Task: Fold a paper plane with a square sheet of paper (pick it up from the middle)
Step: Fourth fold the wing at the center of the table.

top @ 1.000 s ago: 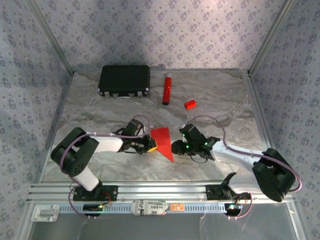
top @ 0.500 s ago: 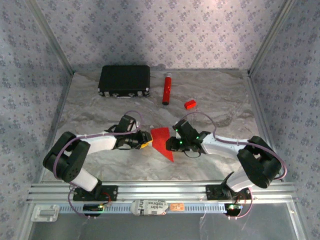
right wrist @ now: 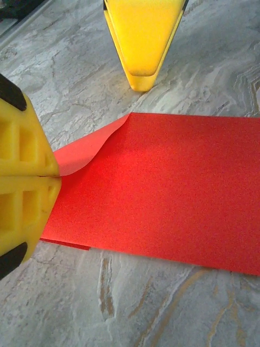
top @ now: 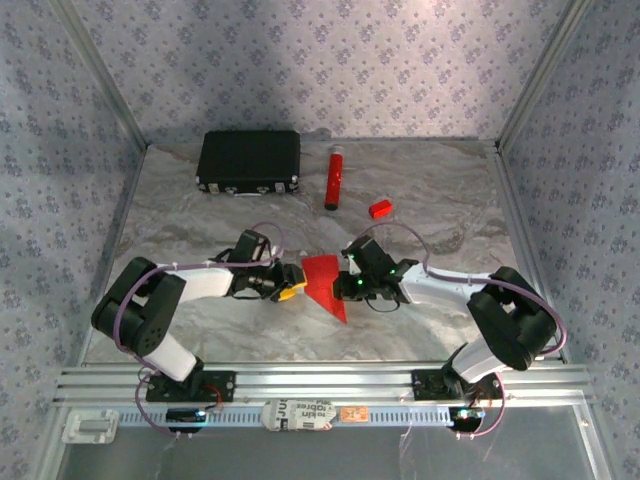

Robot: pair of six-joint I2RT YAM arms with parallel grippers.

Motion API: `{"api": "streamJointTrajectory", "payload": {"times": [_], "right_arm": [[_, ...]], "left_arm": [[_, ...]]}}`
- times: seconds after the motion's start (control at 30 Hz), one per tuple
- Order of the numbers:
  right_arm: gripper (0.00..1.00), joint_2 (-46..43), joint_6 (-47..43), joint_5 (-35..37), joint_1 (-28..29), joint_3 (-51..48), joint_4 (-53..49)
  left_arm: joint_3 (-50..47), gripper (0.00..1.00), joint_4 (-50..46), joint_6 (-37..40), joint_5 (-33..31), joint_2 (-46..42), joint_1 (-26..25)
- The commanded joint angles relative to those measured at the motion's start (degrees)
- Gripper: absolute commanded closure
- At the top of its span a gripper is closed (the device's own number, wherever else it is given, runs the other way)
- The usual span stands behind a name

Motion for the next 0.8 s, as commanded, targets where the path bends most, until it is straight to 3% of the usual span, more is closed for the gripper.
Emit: {"api": "streamJointTrajectory", "payload": {"times": [0.0, 0.37, 0.63, 0.77], "right_arm": [[0.96, -1.6, -1.0, -2.1, -0.7, -1.1, 1.1], [0.97, -6.1, -1.2, -6.5, -4.3, -5.0, 3.9], [0.97, -6.7, -1.6, -7.6, -5.9, -6.0, 4.7], [0.96, -6.7, -1.6, -8.0, -6.3, -6.3, 4.8]], "left_arm": [[2.2, 0.47, 0.1, 1.1, 2.2, -0.1, 0.6], [6.0, 0.37, 0.6, 0.6, 5.1, 2.0, 0.8], [7.7, 0.37, 2.7, -0.6, 7.4, 5.1, 0.8], [9.2, 0.43, 3.8, -1.0, 8.9, 6.6, 0.8]]}}
